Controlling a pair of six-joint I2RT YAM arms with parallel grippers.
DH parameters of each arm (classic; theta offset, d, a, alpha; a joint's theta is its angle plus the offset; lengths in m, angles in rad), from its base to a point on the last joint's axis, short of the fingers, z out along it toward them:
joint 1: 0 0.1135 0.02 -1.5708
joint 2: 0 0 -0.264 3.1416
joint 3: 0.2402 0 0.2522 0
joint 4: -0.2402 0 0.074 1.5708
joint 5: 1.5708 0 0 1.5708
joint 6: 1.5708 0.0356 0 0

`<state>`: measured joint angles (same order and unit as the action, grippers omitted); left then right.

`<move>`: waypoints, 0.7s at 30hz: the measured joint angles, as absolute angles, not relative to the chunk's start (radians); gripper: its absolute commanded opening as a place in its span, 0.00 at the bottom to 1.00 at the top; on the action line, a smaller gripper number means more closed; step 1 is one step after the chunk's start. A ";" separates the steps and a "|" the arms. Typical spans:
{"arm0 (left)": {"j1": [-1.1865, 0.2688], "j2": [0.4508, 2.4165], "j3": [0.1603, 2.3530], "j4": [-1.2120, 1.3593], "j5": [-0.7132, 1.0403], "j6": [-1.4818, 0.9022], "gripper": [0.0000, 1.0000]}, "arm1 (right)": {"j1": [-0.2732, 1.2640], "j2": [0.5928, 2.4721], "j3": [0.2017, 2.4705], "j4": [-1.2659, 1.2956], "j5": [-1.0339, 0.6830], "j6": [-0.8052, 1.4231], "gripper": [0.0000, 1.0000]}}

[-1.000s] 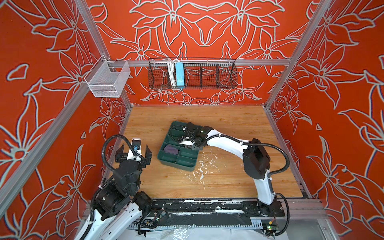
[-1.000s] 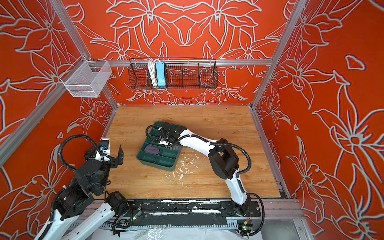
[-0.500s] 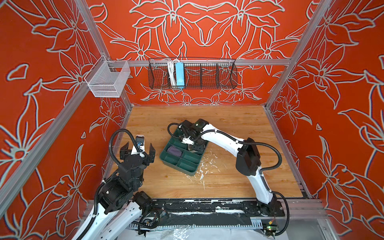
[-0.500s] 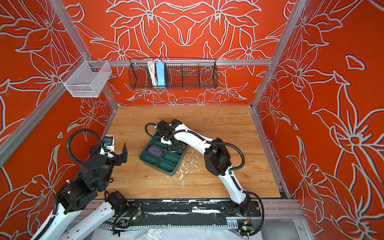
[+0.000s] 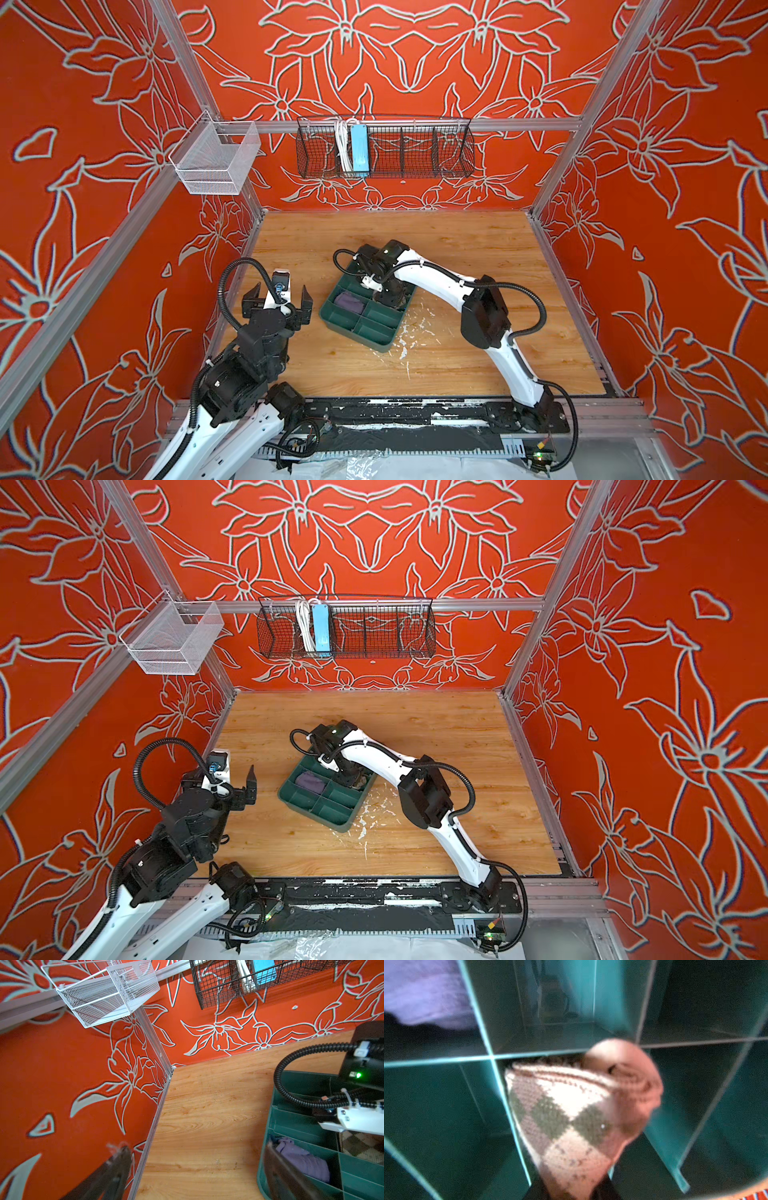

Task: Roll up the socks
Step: 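Lower the rolled sock into a tray compartment and open the right gripper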

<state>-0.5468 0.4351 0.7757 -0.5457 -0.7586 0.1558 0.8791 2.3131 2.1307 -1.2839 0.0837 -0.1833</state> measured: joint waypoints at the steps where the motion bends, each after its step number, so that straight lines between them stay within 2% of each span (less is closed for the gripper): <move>1: -0.547 0.435 0.773 -0.545 -0.758 0.155 0.97 | 0.879 2.313 2.111 -1.266 0.082 -0.182 0.00; 9: -0.547 0.437 0.771 -0.545 -0.757 0.148 0.97 | 0.857 2.319 2.007 -1.162 0.060 -0.213 0.00; 14: -0.547 0.458 0.781 -0.554 -0.756 0.124 0.97 | 0.817 2.276 1.921 -1.087 -0.002 -0.336 0.00; 19: -0.547 0.500 0.805 -0.560 -0.755 0.107 0.97 | 0.764 2.192 1.783 -1.013 -0.031 -0.533 0.12; 21: -0.547 0.519 0.806 -0.553 -0.751 0.106 0.97 | 0.742 2.168 1.747 -0.997 -0.036 -0.594 0.20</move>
